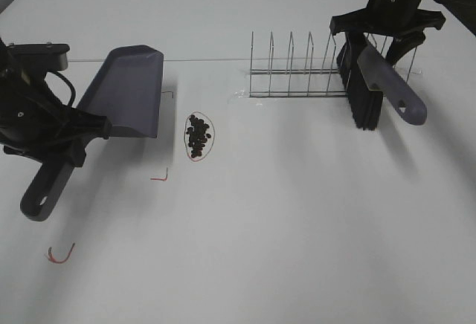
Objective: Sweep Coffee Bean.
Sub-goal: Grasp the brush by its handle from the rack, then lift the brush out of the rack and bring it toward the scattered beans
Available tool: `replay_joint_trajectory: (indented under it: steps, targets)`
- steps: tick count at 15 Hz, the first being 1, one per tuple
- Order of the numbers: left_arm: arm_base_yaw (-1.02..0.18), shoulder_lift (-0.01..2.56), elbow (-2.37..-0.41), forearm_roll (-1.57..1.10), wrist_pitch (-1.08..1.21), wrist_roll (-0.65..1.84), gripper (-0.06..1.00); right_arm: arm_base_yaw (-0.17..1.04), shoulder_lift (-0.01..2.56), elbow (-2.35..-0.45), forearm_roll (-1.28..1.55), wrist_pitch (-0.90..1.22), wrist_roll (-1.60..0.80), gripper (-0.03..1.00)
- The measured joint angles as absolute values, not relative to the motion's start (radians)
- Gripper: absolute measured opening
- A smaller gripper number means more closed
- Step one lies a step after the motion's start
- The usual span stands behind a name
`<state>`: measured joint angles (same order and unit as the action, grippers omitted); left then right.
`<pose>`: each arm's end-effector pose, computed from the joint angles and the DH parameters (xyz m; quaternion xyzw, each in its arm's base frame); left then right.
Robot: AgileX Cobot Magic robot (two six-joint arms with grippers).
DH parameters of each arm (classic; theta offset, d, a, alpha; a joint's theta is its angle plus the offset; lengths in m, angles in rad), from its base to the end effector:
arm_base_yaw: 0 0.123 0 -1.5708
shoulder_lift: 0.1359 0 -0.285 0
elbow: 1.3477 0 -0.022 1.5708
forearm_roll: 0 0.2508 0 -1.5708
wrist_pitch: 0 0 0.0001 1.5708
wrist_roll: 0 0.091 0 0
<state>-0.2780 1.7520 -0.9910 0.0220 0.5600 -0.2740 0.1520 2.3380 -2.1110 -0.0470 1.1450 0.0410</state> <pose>0.3163 -0.0892 0.1686 0.0102 0.9858 -0.0387 0.1633 0.4956 0.0720 0.1991 -0.0614 0.9876 -0.0087 0.1440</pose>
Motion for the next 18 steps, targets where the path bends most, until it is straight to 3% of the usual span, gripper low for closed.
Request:
replay_joint_trajectory:
  steps: [2,8,18]
  targets:
    - [-0.278,1.752,-0.991,0.022,0.560,-0.274,0.35,0.152,2.361,-2.111,-0.049,1.141,0.042,0.68]
    - [-0.278,1.752,-0.991,0.022,0.560,-0.274,0.35,0.151,2.373,-2.113,-0.073,1.125,0.075,0.39]
    - [-0.278,1.752,-0.991,0.022,0.560,-0.274,0.35,0.150,2.384,-2.189,-0.077,1.219,0.109,0.39]
